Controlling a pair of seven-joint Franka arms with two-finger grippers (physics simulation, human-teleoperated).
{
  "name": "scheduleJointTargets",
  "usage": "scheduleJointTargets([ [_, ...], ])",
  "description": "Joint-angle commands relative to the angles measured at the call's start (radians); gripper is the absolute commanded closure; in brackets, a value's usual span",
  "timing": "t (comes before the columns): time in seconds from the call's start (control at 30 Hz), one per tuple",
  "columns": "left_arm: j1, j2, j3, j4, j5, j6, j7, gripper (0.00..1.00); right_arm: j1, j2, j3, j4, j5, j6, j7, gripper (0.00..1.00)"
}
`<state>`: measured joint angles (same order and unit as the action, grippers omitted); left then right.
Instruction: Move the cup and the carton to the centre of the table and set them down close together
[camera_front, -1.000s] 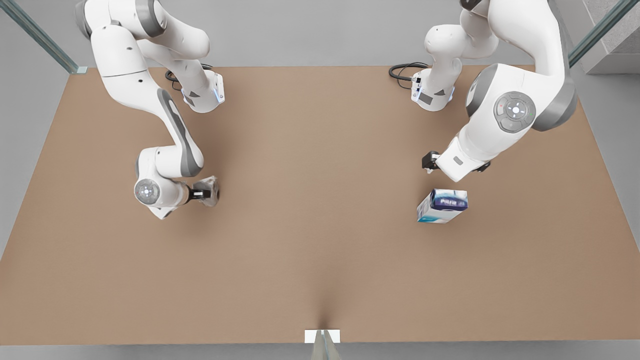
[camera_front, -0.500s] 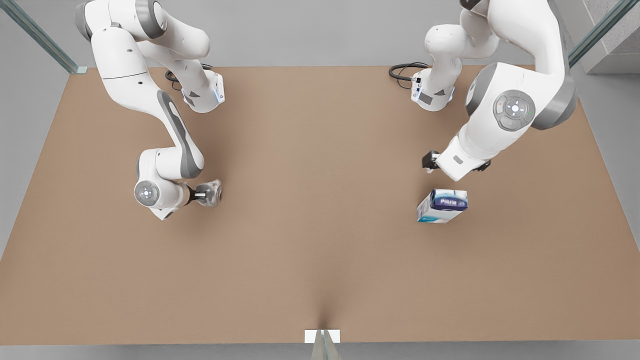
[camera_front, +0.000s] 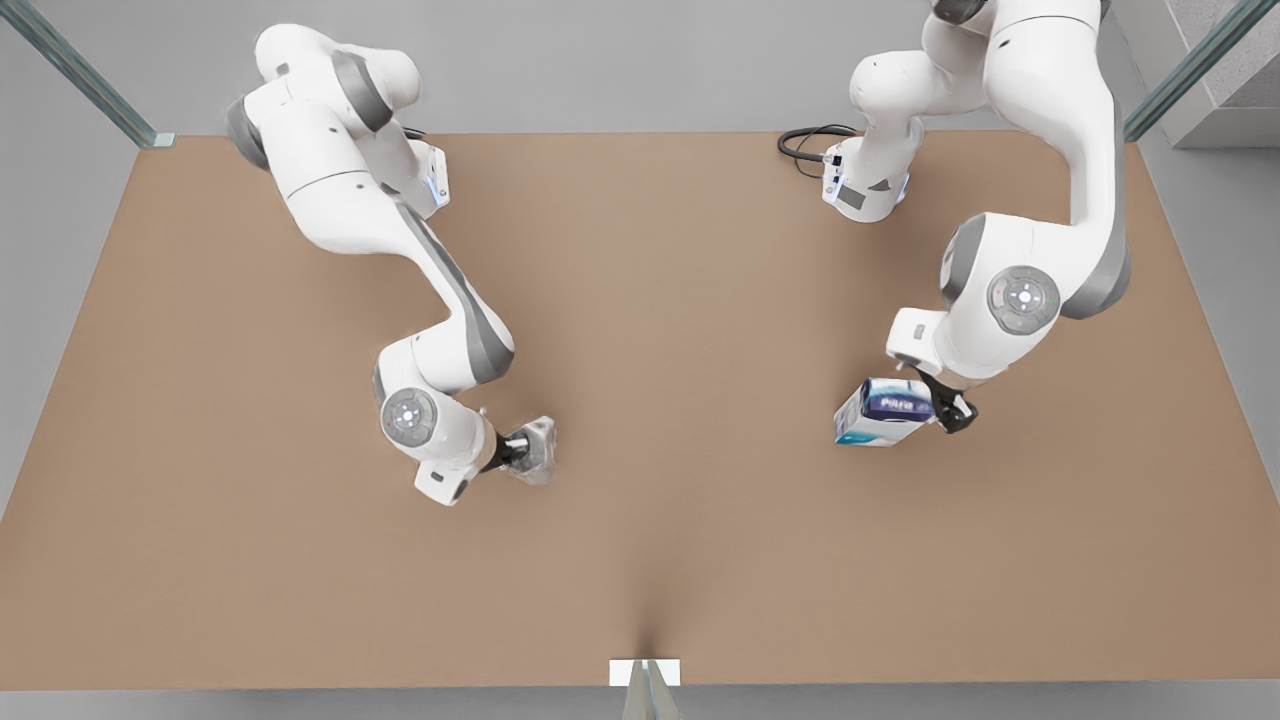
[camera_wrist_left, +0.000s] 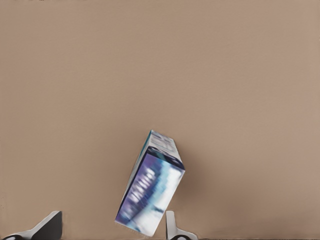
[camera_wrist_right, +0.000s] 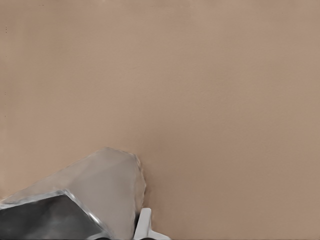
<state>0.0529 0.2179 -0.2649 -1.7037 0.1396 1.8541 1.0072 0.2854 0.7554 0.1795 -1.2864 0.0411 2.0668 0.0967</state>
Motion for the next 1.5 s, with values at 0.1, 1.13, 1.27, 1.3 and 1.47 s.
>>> scheduleJointTargets([
  [0.1, 0.013, 0.014, 0.001, -0.048, 0.003, 0.119, 0.188, 0.0, 0.277, 0.154, -0.284, 0.206, 0.22, 0.001, 0.024, 0.79],
  [1.13, 0.002, -0.022, 0.001, -0.264, 0.005, 0.237, 0.312, 0.0, 0.37, -0.048, -0.416, 0.332, 0.211, -0.341, 0.161, 0.0],
  [1.27, 0.001, -0.011, 0.001, -0.264, 0.005, 0.237, 0.312, 0.0, 0.29, -0.222, -0.417, 0.285, -0.009, -0.553, -0.041, 0.0],
  [1.3, 0.001, -0.006, 0.001, -0.264, 0.005, 0.229, 0.314, 0.0, 0.264, -0.243, -0.419, 0.285, -0.05, -0.577, -0.095, 0.0],
  [1.47, 0.001, 0.006, 0.003, -0.264, 0.008, 0.226, 0.321, 0.0, -0.003, -0.521, -0.252, -0.022, -0.156, -0.565, -0.081, 0.0],
])
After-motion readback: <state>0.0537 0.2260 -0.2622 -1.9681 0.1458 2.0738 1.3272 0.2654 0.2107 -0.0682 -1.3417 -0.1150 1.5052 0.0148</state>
